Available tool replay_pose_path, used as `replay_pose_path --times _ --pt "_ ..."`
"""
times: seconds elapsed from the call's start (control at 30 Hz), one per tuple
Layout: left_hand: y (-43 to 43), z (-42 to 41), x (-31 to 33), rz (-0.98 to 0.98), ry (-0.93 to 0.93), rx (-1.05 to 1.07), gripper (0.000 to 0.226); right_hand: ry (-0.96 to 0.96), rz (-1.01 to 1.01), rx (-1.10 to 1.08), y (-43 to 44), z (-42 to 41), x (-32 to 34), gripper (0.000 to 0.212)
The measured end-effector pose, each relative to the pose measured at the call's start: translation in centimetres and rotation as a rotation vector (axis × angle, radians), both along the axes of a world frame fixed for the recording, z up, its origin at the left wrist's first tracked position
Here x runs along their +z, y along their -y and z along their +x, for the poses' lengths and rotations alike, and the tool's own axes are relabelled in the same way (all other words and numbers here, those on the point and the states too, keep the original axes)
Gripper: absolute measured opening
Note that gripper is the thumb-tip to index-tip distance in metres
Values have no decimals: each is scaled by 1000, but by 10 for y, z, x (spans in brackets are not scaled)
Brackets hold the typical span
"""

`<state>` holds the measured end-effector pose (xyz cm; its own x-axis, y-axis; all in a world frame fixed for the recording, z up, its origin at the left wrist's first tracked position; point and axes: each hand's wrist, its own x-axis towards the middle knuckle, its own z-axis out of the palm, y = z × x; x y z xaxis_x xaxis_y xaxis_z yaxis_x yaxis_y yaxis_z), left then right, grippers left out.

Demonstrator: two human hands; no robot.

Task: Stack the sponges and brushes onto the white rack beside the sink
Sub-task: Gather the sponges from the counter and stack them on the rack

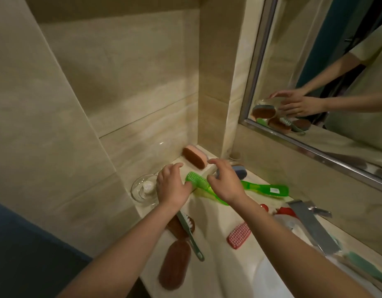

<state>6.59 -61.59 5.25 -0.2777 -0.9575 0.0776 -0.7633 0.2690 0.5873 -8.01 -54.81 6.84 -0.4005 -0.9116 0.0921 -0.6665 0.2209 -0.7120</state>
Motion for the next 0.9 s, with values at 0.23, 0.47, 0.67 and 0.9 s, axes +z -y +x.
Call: replay_pose_path --times 0.23,0.47,0.67,0.9 --pt "43 -4 -33 10 289 -25 85 -58 177 49 64 -10 -28 47" --pt "54 -7 -55 -96 544 -43 97 -128 282 93 110 -15 -52 38" --pt "56 -9 -56 -194 622 -44 87 -75 251 58 114 -13 -58 39" --pt "47 -22 -34 -112 168 52 65 245 -141 -161 90 -6 -35 34"
